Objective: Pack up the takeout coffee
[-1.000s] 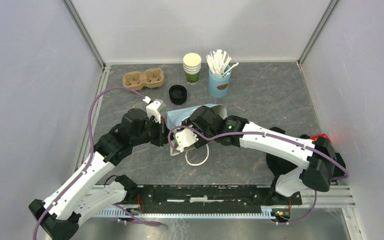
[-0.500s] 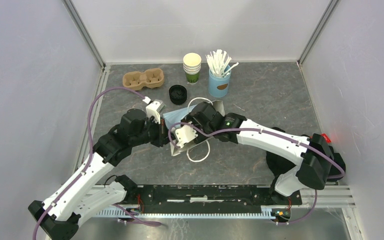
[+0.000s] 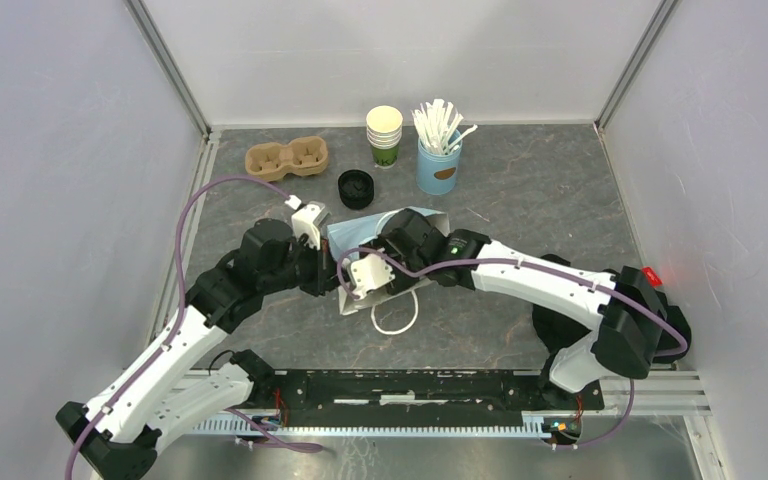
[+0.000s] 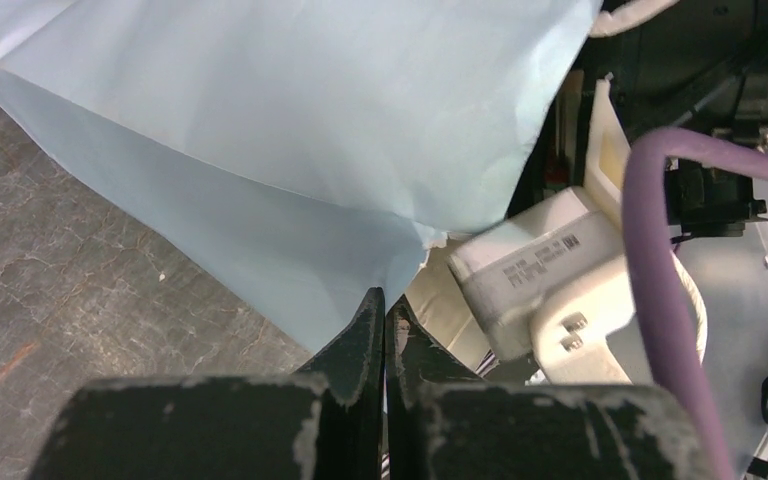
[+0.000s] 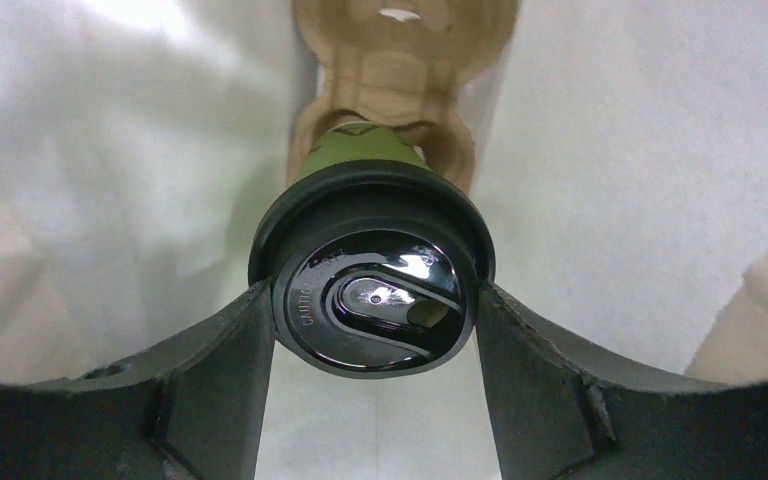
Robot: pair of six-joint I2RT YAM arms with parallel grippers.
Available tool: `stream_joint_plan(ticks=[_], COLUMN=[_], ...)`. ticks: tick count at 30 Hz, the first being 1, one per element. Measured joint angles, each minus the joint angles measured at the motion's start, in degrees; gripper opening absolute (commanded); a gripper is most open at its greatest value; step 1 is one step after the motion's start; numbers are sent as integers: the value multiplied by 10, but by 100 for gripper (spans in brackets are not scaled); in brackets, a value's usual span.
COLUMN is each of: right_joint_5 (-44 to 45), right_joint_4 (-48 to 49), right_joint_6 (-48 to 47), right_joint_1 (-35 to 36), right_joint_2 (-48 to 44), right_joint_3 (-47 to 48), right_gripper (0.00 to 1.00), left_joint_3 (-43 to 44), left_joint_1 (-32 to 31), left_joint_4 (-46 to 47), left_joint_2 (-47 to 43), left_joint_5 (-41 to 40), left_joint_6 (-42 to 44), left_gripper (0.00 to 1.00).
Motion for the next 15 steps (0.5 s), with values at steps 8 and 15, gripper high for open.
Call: stream_joint_plan(ticks=[8, 15], right_joint_5=[5, 54], right_joint_4=[-15, -25], right_joint_6=[71, 58], right_joint_1=[43, 43], right_joint_2=[-38, -45], right_joint_3=[-19, -18], right_gripper=[17, 16], left_joint_3=[-2, -2], left_joint_1=[0, 0], left_joint_4=[-26, -48], left_joint_2=[-25, -41], left_joint_5=[0, 0], left_joint_6=[0, 0], left_gripper=[2, 2])
